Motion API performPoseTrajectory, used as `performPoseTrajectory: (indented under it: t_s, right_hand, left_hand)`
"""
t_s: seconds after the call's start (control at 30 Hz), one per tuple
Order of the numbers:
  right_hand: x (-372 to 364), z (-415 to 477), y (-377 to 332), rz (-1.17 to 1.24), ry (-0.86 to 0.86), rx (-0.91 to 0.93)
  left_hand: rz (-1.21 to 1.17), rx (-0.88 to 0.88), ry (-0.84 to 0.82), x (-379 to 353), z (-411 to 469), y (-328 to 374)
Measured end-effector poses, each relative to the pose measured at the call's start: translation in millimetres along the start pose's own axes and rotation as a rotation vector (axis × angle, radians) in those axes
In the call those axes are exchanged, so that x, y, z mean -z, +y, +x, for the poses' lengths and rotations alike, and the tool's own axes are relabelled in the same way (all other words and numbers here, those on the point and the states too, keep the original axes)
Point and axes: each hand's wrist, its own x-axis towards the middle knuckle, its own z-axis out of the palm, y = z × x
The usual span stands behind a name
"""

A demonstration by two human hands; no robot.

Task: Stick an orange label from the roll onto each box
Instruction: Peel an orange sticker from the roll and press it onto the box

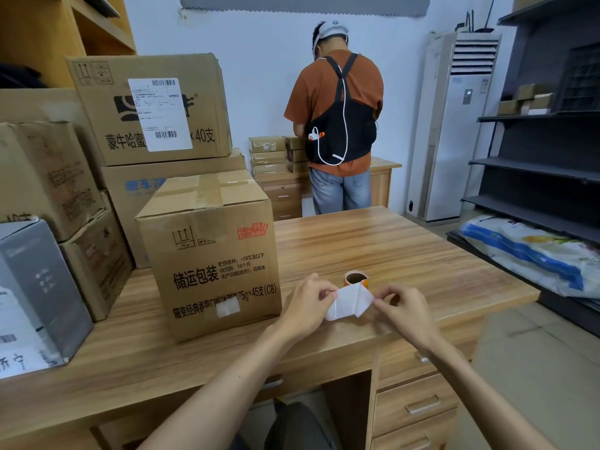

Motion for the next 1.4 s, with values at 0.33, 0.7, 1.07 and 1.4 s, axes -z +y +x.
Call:
performPoseTrajectory:
  t_s: [0.33,0.7,1.07,1.4]
  right_hand:
    - [36.4,-7.7,-2.1,0.058,0.055,-0.052]
    - [37.2,-12.3,-57.7,-0.151,0.222,0.266]
    - [-24.8,-21.2,-150.5,-0.385,0.453,0.829]
    - [-49.5,-16.5,-209.8,0.072,0.206,0.693]
  left_hand:
    - [0.007,0.030,0.013,3.2,-3.7,0.2]
    - [-0.138,0.000,0.187,39.8,-9.7,37.0]
    - [-0.314,0.039,0.492,122.5,-32.7,56.8]
    - [-0.213,0.022,0.499,211.3,-76.5,15.1]
